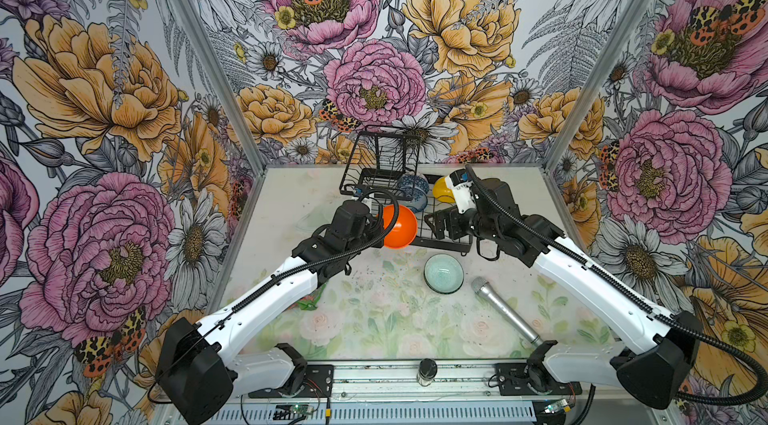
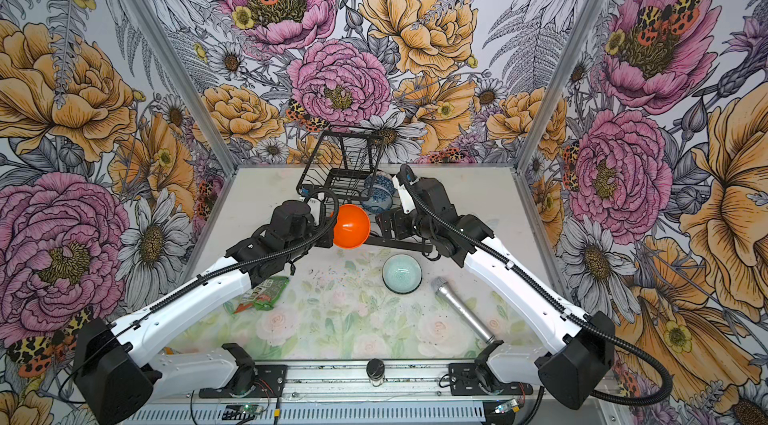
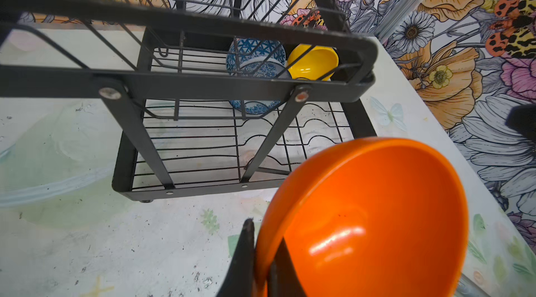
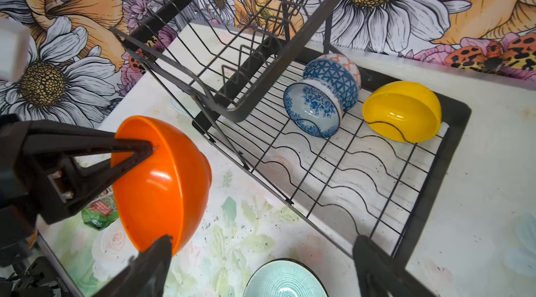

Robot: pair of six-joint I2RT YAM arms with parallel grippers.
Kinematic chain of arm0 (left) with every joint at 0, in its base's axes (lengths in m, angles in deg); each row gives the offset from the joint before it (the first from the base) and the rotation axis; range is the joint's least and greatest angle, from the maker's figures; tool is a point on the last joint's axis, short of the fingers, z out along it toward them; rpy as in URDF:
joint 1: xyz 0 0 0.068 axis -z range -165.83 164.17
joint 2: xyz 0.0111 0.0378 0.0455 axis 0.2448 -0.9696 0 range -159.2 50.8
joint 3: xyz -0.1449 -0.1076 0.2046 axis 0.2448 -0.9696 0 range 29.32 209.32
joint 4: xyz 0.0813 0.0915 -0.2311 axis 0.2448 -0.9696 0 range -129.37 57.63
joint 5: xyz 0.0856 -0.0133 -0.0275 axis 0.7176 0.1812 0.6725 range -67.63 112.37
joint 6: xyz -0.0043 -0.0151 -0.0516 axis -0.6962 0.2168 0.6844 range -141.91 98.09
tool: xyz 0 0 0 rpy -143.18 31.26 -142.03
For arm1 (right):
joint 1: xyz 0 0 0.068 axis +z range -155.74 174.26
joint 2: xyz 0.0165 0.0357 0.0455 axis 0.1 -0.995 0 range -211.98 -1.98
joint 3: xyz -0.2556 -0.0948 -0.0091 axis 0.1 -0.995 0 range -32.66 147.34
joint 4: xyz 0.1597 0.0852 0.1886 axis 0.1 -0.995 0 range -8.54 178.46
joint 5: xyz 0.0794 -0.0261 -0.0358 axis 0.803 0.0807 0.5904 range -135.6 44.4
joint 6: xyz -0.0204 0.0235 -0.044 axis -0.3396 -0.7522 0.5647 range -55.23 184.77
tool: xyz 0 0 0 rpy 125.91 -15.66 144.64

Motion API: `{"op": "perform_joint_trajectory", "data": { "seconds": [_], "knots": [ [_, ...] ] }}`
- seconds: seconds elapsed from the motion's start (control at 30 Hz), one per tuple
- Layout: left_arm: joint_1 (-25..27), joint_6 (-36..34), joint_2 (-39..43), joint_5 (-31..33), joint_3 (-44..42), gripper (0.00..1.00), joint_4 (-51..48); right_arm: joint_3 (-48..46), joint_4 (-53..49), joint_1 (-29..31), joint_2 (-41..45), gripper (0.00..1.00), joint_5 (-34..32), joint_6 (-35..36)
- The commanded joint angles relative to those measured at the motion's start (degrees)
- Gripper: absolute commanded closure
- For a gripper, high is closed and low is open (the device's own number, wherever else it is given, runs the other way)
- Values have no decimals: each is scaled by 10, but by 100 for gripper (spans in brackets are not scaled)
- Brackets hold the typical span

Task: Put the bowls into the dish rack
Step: 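Carry the orange bowl toward the right gripper while the right gripper approaches it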

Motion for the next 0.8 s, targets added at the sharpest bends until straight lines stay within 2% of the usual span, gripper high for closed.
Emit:
{"op": "perform_joint_trajectory", "data": {
  "seconds": [0.0, 0.43, 0.77],
  "knots": [
    [8, -2, -10, -17, 30, 100, 44, 17, 28, 10, -7, 3, 17, -29],
    [31, -4, -44, -30, 58, 100, 64, 17, 46, 23, -63, 11, 1, -63],
    [44, -2, -50, -31, 60, 100, 74, 0, 66, 24, -76, 27, -6, -77]
  ]
}}
